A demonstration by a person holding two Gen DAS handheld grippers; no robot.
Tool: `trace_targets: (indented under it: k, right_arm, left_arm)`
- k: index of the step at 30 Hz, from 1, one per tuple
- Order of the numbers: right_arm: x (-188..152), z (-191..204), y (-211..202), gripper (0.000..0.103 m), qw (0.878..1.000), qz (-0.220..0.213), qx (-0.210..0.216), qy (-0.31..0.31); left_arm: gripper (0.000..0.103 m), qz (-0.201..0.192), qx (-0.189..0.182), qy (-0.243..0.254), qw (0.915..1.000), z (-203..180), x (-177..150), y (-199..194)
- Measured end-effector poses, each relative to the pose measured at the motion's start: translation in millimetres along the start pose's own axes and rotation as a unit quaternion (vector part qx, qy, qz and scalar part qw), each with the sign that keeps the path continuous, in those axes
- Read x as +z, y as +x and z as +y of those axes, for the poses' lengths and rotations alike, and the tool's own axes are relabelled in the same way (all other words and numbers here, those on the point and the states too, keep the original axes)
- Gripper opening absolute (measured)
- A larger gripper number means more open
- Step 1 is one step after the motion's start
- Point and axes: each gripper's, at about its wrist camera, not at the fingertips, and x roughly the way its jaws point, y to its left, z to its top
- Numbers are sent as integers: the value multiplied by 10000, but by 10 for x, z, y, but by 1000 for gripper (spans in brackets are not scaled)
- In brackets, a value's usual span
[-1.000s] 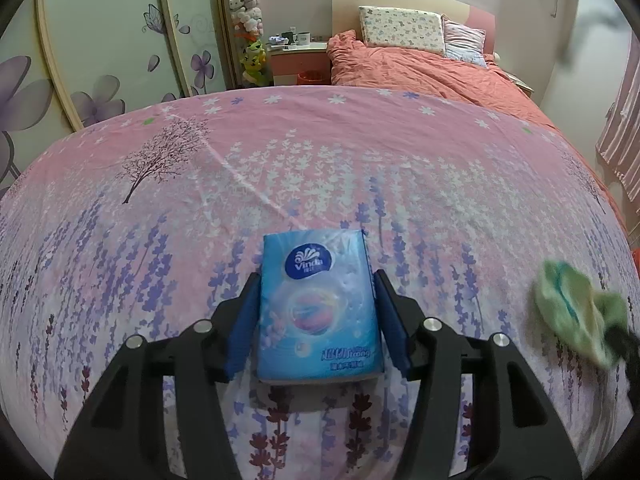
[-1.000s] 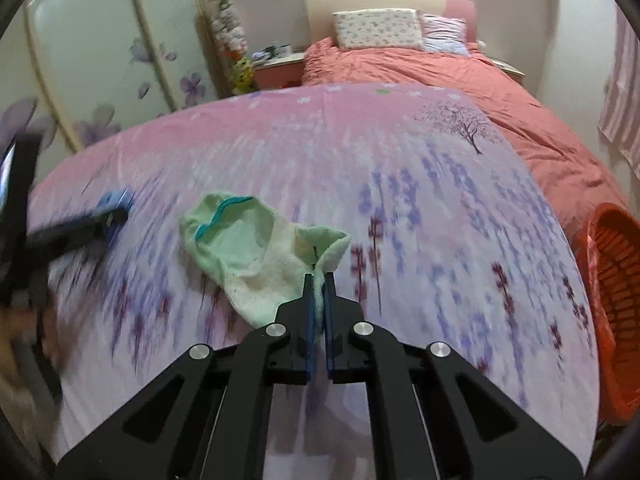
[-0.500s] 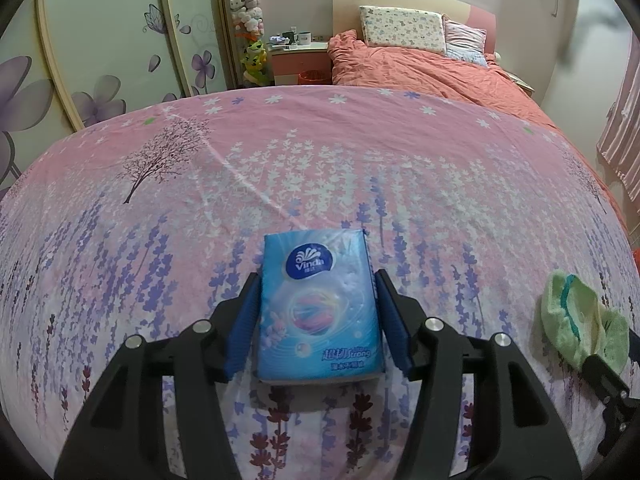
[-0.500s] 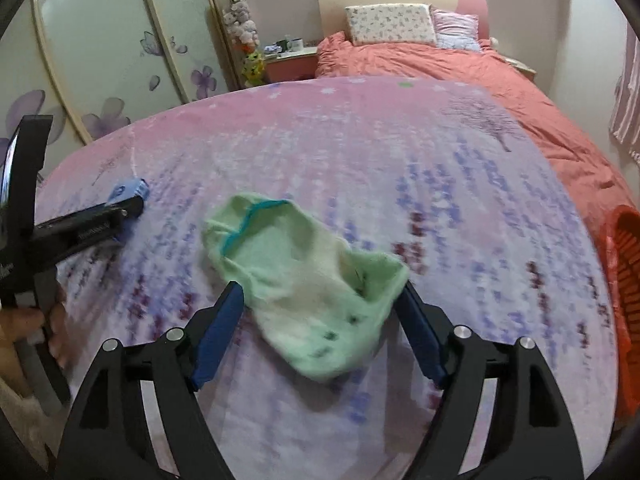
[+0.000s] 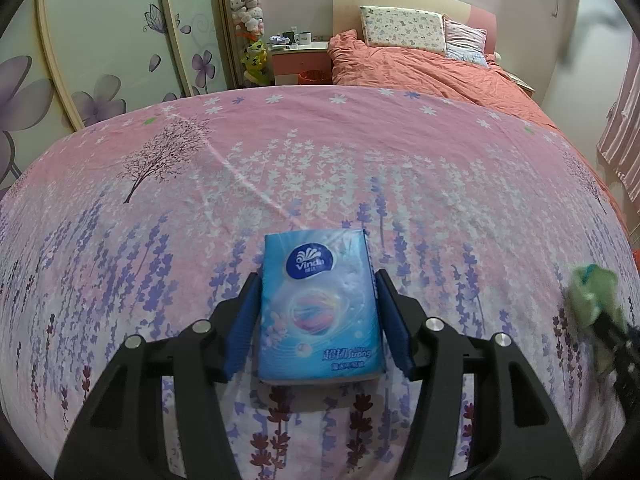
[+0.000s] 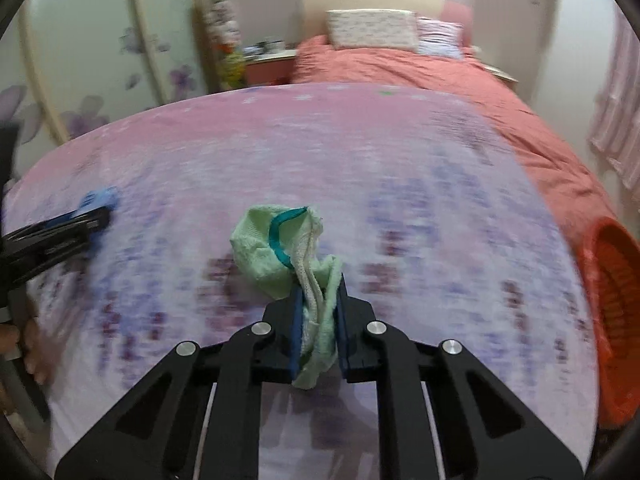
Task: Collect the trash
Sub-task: 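Carry the tissue pack and green cloth over the orange basket and release both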
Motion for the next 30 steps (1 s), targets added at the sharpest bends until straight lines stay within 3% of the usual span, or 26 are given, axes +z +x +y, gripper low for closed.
trace_targets:
  k: [2, 5, 7, 15, 18, 19, 30]
  right_arm:
    - [-7, -205, -10, 14, 9993, -6, -175, 317]
    - [-30, -393, -12, 14, 9975, -19, -45, 707]
    - [-31, -368, -12, 14, 9979, -10, -136, 635]
    - [-25, -326, -10, 15, 9980, -6, -156, 617]
    - [-19, -357, -4, 15, 9977, -10, -93, 666]
    - [-17, -381, -11, 15, 9977, -13, -68, 676]
    - [-89, -562, -282, 14, 9970, -297, 133, 696]
  left_arm:
    - [57, 0, 2, 0, 10000, -2, 1, 0]
    - [60, -2, -16, -2, 10000, 4, 0, -3]
    - [67, 8, -140, -6, 9999, 14, -7, -6]
    - [67, 9, -143, 61, 9999, 29, -120, -69]
    - [59, -10, -111, 65, 9999, -3, -123, -74]
    - [51, -35, -104, 83, 9999, -22, -121, -82]
    - [49, -255, -230, 319, 9989, -255, -159, -352]
